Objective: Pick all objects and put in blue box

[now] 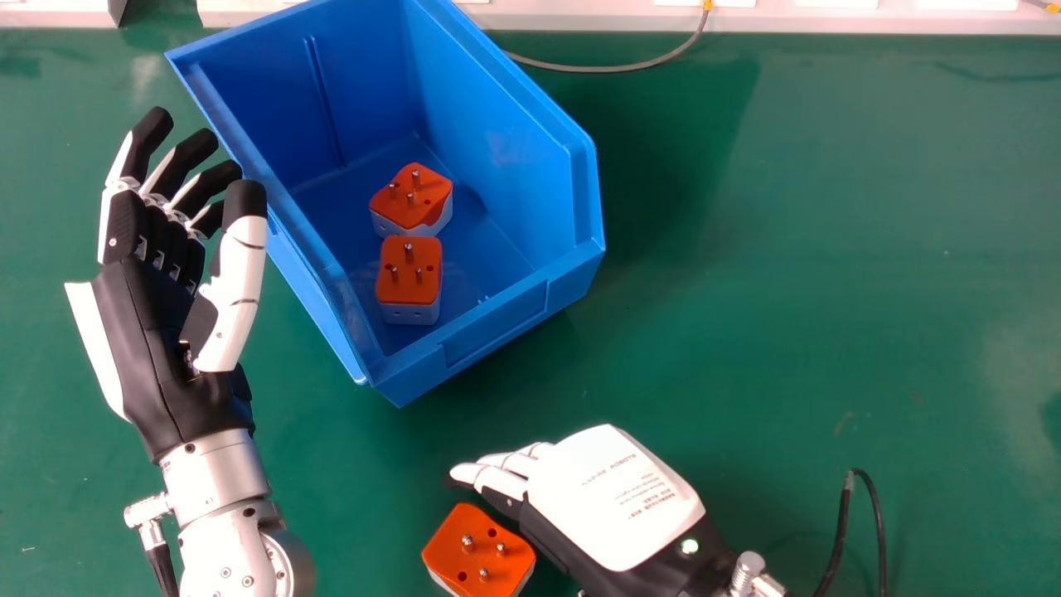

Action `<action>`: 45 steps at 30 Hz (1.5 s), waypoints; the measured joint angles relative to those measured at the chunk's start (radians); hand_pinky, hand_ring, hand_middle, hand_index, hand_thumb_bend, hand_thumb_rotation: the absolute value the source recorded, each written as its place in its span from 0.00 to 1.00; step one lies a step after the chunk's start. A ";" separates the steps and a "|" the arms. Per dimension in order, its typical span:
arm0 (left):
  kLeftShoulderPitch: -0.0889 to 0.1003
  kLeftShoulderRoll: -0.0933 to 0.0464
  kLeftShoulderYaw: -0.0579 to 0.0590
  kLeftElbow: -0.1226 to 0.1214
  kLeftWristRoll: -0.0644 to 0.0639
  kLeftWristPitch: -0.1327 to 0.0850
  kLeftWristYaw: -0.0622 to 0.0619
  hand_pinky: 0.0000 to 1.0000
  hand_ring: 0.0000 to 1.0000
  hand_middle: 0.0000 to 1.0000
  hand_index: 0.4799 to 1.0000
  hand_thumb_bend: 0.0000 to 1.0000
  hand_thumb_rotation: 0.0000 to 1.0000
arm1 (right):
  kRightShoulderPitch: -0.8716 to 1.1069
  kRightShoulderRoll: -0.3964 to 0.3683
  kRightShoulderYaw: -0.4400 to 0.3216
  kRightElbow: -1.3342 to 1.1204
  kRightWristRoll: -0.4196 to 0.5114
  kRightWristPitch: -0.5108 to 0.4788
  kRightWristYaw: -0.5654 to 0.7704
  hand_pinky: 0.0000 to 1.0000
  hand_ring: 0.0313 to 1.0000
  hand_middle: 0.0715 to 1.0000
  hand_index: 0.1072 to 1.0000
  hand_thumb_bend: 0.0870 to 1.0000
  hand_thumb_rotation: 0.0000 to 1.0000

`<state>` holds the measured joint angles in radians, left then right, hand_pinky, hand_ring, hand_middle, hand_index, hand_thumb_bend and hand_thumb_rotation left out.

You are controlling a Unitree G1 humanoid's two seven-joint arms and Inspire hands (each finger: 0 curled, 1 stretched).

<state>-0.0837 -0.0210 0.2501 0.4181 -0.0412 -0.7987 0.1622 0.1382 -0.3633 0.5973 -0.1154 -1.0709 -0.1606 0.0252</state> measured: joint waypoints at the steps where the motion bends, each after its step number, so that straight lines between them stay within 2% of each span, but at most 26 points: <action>1: 0.000 0.000 0.000 0.000 0.000 0.000 -0.001 0.66 0.71 0.77 0.65 0.64 0.41 | 0.000 -0.001 0.002 0.000 0.000 0.001 0.002 0.57 0.78 0.81 0.79 0.85 0.27; 11: 0.000 0.000 0.000 -0.001 0.001 0.002 -0.005 0.65 0.70 0.76 0.64 0.64 0.42 | -0.005 -0.002 0.009 0.000 -0.002 0.001 0.002 0.57 0.78 0.81 0.78 0.84 0.26; 17: 0.000 0.000 0.002 -0.003 0.002 0.002 -0.002 0.65 0.70 0.76 0.64 0.65 0.42 | -0.019 -0.002 0.023 0.000 -0.009 0.005 0.018 0.58 0.78 0.82 0.76 0.81 0.18; 24: -0.001 0.000 0.002 -0.001 0.002 0.002 -0.002 0.65 0.70 0.76 0.64 0.65 0.42 | -0.074 0.013 0.067 0.011 -0.038 0.018 0.045 0.56 0.78 0.82 0.76 0.71 0.04; 34: -0.001 0.000 0.001 -0.001 0.002 0.002 -0.003 0.65 0.70 0.76 0.65 0.64 0.42 | -0.144 0.035 0.108 0.043 -0.043 0.032 0.092 0.58 0.78 0.83 0.79 0.69 0.00; 44: -0.001 -0.001 0.002 -0.001 0.001 0.002 -0.003 0.65 0.70 0.77 0.64 0.64 0.41 | -0.164 0.040 0.124 0.069 -0.038 0.040 0.092 0.58 0.77 0.82 0.75 0.70 0.00; 45: -0.001 -0.001 0.002 -0.001 0.001 0.002 -0.003 0.65 0.70 0.77 0.65 0.64 0.41 | -0.164 0.042 0.125 0.069 -0.038 0.041 0.091 0.57 0.75 0.81 0.73 0.70 0.00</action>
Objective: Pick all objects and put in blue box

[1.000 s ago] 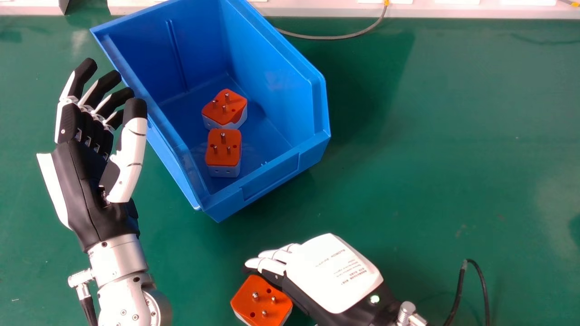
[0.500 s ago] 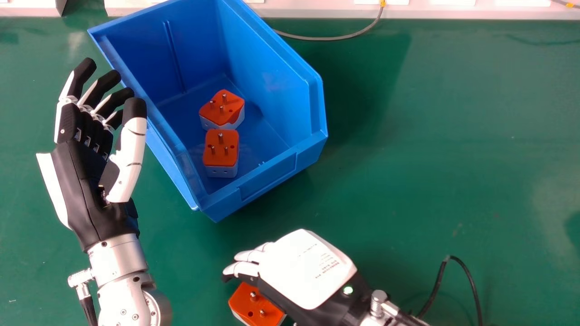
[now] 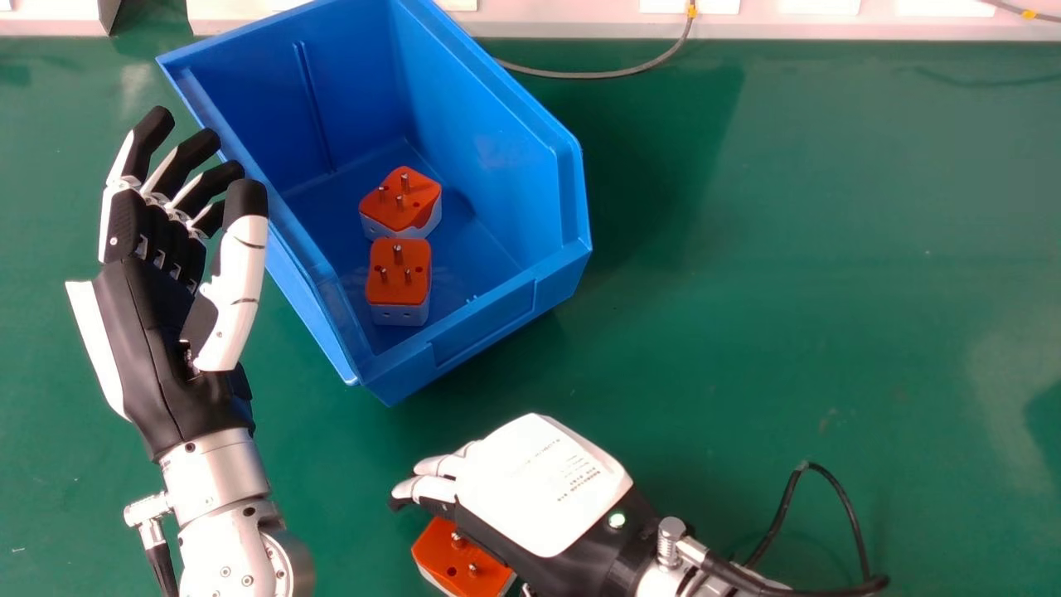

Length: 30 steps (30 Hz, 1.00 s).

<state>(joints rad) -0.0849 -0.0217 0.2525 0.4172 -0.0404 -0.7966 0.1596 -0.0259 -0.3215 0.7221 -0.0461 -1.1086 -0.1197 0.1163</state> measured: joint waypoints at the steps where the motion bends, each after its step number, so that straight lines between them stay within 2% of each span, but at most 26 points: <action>1: 0.000 0.000 0.000 0.000 0.000 0.000 0.000 0.65 0.70 0.77 0.65 0.64 0.41 | 0.000 0.002 0.000 0.001 0.000 0.000 -0.002 0.57 0.75 0.81 0.73 0.70 0.00; 2: 0.000 0.000 0.000 0.000 0.000 0.000 0.000 0.65 0.70 0.77 0.65 0.64 0.41 | 0.001 0.004 0.000 0.004 0.000 0.000 -0.011 0.55 0.70 0.79 0.70 0.69 0.00; 3: 0.000 0.000 0.000 0.000 0.000 0.000 0.000 0.65 0.70 0.77 0.65 0.64 0.41 | 0.003 0.005 0.000 0.007 0.000 0.000 -0.021 0.55 0.70 0.79 0.70 0.69 0.00; 4: 0.000 0.000 0.000 0.000 0.000 0.000 0.000 0.65 0.70 0.77 0.65 0.64 0.41 | 0.007 0.006 0.000 0.008 0.000 0.001 -0.032 0.50 0.64 0.71 0.65 0.65 0.00; 5: 0.000 0.000 0.000 0.000 0.000 0.000 0.000 0.65 0.70 0.77 0.65 0.64 0.41 | 0.013 0.007 0.000 0.009 0.000 0.005 -0.042 0.50 0.64 0.71 0.65 0.65 0.00; 6: 0.001 0.000 0.001 -0.001 0.000 0.000 0.000 0.65 0.71 0.77 0.65 0.64 0.41 | 0.020 0.010 -0.001 0.009 0.000 0.013 -0.053 0.45 0.57 0.65 0.61 0.62 0.00; 7: 0.001 0.000 0.001 -0.001 0.000 0.000 0.001 0.65 0.71 0.77 0.65 0.64 0.41 | 0.027 0.014 -0.001 0.009 0.000 0.023 -0.061 0.45 0.57 0.65 0.61 0.62 0.00; 9: 0.001 0.000 0.002 -0.001 0.000 0.000 0.003 0.65 0.71 0.77 0.65 0.64 0.41 | 0.043 0.025 -0.003 0.007 0.000 0.046 -0.071 0.36 0.47 0.58 0.54 0.57 0.00; 11: 0.001 0.000 0.003 -0.001 0.000 0.000 0.004 0.65 0.71 0.77 0.65 0.64 0.41 | 0.052 0.035 -0.005 0.008 0.000 0.066 -0.081 0.33 0.43 0.55 0.52 0.55 0.00; 13: 0.001 0.000 0.003 -0.001 0.000 0.000 0.004 0.65 0.71 0.77 0.65 0.64 0.41 | 0.062 0.044 -0.010 0.014 0.005 0.068 -0.106 0.33 0.43 0.55 0.52 0.55 0.00; 16: 0.001 0.000 0.003 -0.002 0.000 0.000 0.006 0.65 0.71 0.77 0.65 0.64 0.41 | 0.077 0.048 -0.012 0.028 0.011 0.068 -0.151 0.28 0.37 0.48 0.49 0.53 0.00; 23: 0.001 0.000 0.002 -0.008 0.000 0.002 0.006 0.65 0.71 0.77 0.65 0.65 0.42 | 0.077 0.050 -0.015 0.037 0.023 0.067 -0.157 0.24 0.32 0.41 0.47 0.50 0.00; 30: 0.001 0.000 0.003 -0.008 0.000 0.002 0.007 0.65 0.71 0.77 0.65 0.64 0.42 | 0.078 0.049 -0.016 0.036 0.039 0.065 -0.157 0.21 0.29 0.40 0.46 0.49 0.00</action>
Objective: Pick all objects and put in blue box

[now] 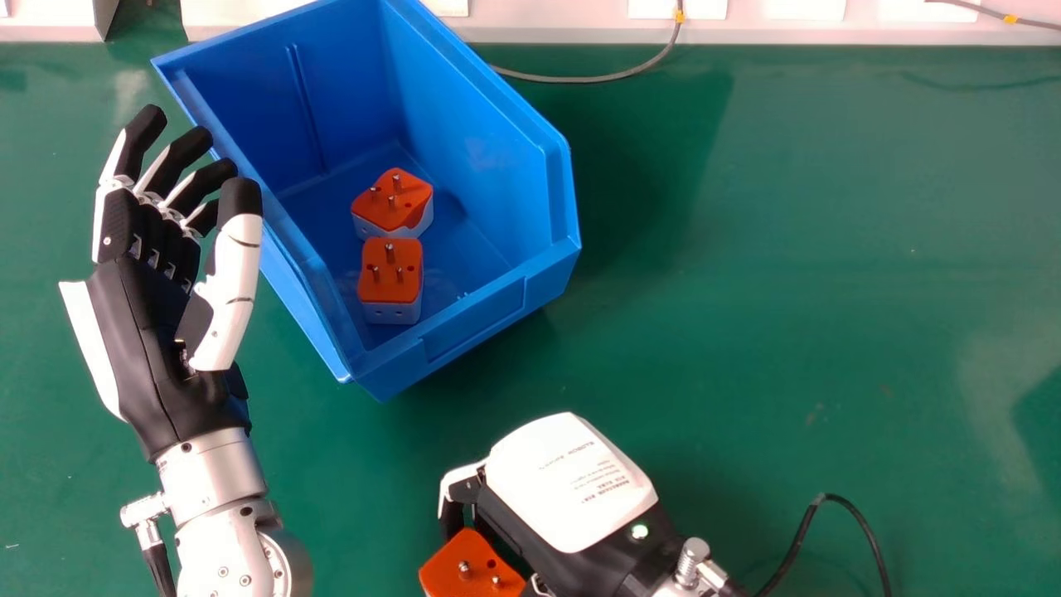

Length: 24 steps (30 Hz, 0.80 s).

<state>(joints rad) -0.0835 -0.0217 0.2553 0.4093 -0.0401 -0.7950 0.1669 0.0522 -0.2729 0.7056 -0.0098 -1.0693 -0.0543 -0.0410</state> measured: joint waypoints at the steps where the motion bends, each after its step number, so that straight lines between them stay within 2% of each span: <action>1: 0.000 0.000 0.000 0.000 0.000 0.000 0.000 0.65 0.71 0.77 0.65 0.65 0.42 | 0.000 0.000 0.000 0.000 0.000 0.000 -0.001 0.21 0.28 0.41 0.45 0.49 0.00; 7: 0.000 0.000 0.001 0.000 0.001 -0.001 0.001 0.65 0.70 0.76 0.64 0.64 0.42 | 0.000 0.000 0.002 0.001 0.000 -0.001 -0.010 0.21 0.28 0.37 0.45 0.48 0.00; 16: 0.000 0.000 0.000 0.000 0.001 -0.001 0.001 0.65 0.70 0.76 0.64 0.64 0.41 | 0.004 -0.001 -0.003 0.012 0.016 -0.006 -0.035 0.19 0.26 0.37 0.44 0.48 0.00; 20: 0.000 0.000 -0.002 0.000 0.001 -0.001 0.001 0.65 0.70 0.77 0.64 0.64 0.41 | 0.027 0.014 -0.023 0.052 0.059 -0.028 -0.124 0.19 0.26 0.37 0.44 0.48 0.00; 24: 0.000 -0.002 -0.005 0.000 0.003 0.000 0.003 0.65 0.70 0.77 0.65 0.64 0.41 | 0.038 0.031 -0.042 0.097 0.056 -0.037 -0.258 0.20 0.29 0.38 0.43 0.48 0.00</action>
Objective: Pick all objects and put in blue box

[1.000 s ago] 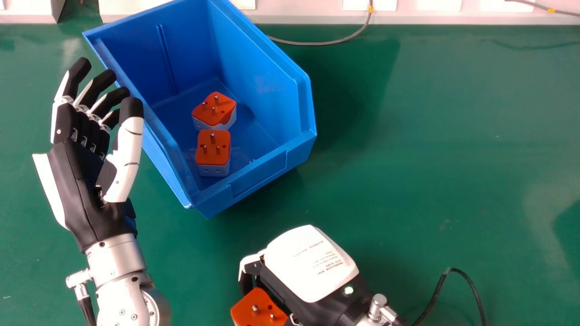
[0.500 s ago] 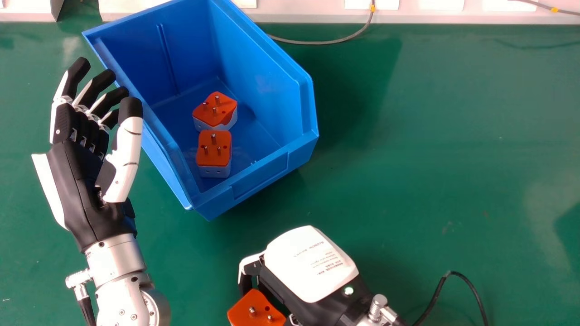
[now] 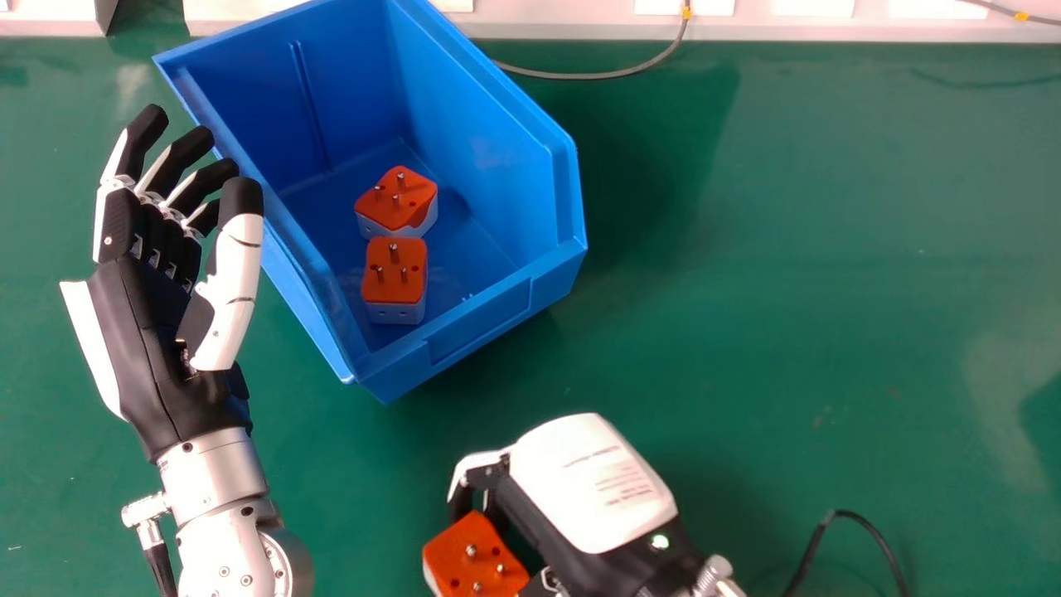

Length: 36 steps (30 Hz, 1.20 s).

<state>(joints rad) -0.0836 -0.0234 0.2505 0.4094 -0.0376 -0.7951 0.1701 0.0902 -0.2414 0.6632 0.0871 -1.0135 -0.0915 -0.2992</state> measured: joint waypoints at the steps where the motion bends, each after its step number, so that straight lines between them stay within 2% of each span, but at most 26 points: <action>1: 0.000 0.000 0.000 0.000 0.000 0.000 0.001 0.65 0.70 0.77 0.65 0.64 0.41 | -0.006 -0.001 -0.012 0.002 0.001 -0.001 -0.021 0.20 0.29 0.38 0.43 0.48 0.00; 8: 0.000 0.001 -0.001 0.000 0.000 0.000 0.006 0.65 0.70 0.77 0.65 0.64 0.41 | -0.032 -0.022 -0.126 -0.017 0.062 -0.032 -0.087 0.24 0.33 0.40 0.45 0.47 0.00; 9: 0.000 0.001 -0.001 0.000 0.000 0.000 0.006 0.65 0.71 0.77 0.65 0.64 0.41 | -0.033 -0.023 -0.137 -0.021 0.071 -0.035 -0.090 0.27 0.34 0.42 0.44 0.47 0.00; 18: -0.001 0.001 -0.007 0.000 -0.001 0.000 0.005 0.65 0.70 0.77 0.65 0.64 0.41 | -0.003 -0.026 -0.233 -0.125 0.137 -0.054 -0.105 0.30 0.38 0.44 0.45 0.46 0.00; 27: -0.006 0.001 -0.009 0.001 0.000 0.001 0.006 0.65 0.70 0.76 0.64 0.64 0.42 | 0.009 -0.016 -0.288 -0.224 0.140 -0.079 -0.120 0.31 0.40 0.45 0.45 0.45 0.00; 36: -0.011 0.001 -0.010 0.003 0.001 0.001 0.007 0.65 0.70 0.76 0.64 0.64 0.42 | -0.086 0.008 -0.313 -0.283 0.112 -0.099 -0.125 0.31 0.41 0.47 0.42 0.45 0.00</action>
<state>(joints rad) -0.0950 -0.0224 0.2408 0.4129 -0.0366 -0.7940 0.1773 0.0040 -0.2333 0.3497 -0.1954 -0.9015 -0.1902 -0.4241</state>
